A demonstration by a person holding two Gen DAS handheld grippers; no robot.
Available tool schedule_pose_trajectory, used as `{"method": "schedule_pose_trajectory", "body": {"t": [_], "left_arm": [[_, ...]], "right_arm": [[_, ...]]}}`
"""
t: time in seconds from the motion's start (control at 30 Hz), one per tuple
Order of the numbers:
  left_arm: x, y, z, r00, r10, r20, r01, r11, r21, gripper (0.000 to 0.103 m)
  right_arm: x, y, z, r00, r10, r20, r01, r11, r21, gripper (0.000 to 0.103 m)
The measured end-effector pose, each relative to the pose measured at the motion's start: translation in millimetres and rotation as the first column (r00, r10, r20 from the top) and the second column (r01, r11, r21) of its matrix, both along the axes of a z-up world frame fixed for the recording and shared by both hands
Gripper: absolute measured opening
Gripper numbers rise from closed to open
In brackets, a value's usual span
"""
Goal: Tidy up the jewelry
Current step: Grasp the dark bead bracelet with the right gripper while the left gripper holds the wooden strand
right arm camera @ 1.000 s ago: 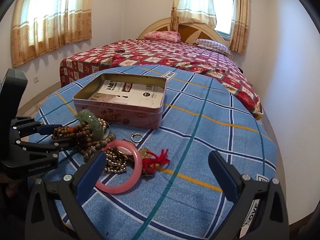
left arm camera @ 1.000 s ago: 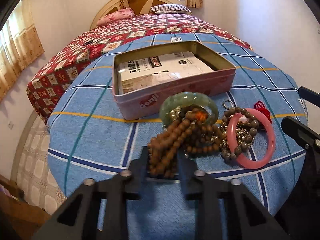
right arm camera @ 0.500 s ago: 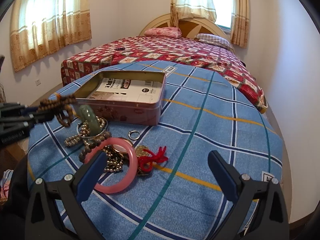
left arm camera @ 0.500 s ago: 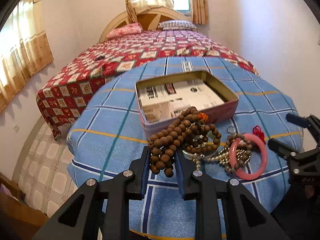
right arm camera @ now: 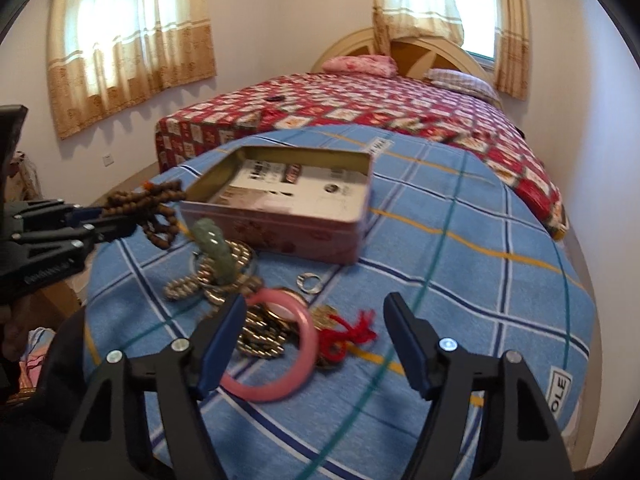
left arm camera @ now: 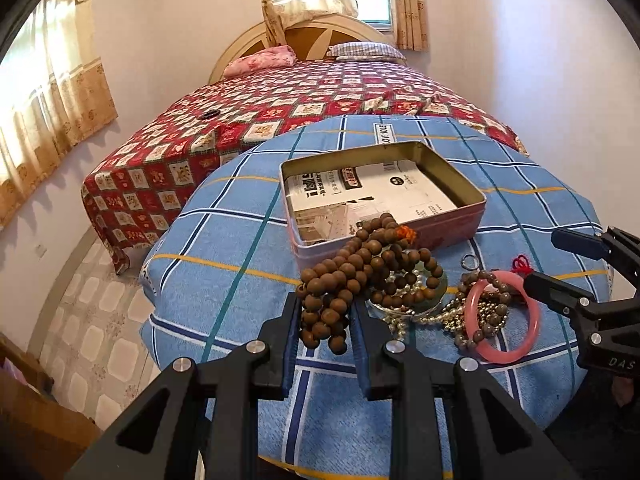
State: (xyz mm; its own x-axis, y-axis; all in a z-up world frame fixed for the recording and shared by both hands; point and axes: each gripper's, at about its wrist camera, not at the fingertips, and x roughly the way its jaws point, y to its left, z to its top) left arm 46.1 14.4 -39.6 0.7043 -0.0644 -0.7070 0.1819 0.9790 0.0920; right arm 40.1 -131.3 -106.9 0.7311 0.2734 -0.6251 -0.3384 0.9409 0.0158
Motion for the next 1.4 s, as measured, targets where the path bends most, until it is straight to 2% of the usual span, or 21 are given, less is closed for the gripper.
{"method": "schedule_pose_trajectory", "body": {"t": [0.3, 0.53, 0.67, 0.8, 0.87, 1.03, 1.4], "left_arm": [[2.1, 12.8, -2.7, 0.999, 0.048, 0.002, -0.048, 0.999, -0.006, 0.024], [-0.7, 27.6, -12.0, 0.996, 0.086, -0.013, -0.086, 0.996, 0.002, 0.024], [0.7, 39.3, -15.1, 0.993, 0.120, -0.022, -0.120, 0.993, 0.005, 0.024], [0.3, 42.1, -15.1, 0.992, 0.122, -0.023, -0.122, 0.992, 0.000, 0.024], [0.4, 41.8, -15.8, 0.992, 0.120, -0.026, -0.120, 0.993, -0.002, 0.024], [1.2, 41.4, -17.0, 0.992, 0.119, -0.033, -0.119, 0.993, -0.003, 0.024], [5.1, 44.6, -12.3, 0.993, 0.115, -0.025, -0.115, 0.993, -0.005, 0.024]], "right_arm": [[9.9, 21.8, -5.4, 0.996, 0.076, -0.044, -0.076, 0.997, 0.001, 0.054], [9.7, 30.5, -10.1, 0.992, 0.099, -0.075, -0.100, 0.995, -0.015, 0.047], [7.8, 35.1, -12.4, 0.989, 0.117, -0.093, -0.120, 0.992, -0.025, 0.036], [6.9, 39.8, -16.0, 0.980, 0.156, -0.124, -0.159, 0.987, -0.016, 0.016], [7.7, 40.2, -18.0, 0.974, 0.176, -0.141, -0.177, 0.984, 0.003, 0.012], [7.9, 33.8, -15.0, 0.976, 0.176, -0.129, -0.172, 0.984, 0.038, 0.011], [10.2, 31.3, 16.4, 0.977, 0.208, -0.051, -0.204, 0.976, 0.074, 0.010]]}}
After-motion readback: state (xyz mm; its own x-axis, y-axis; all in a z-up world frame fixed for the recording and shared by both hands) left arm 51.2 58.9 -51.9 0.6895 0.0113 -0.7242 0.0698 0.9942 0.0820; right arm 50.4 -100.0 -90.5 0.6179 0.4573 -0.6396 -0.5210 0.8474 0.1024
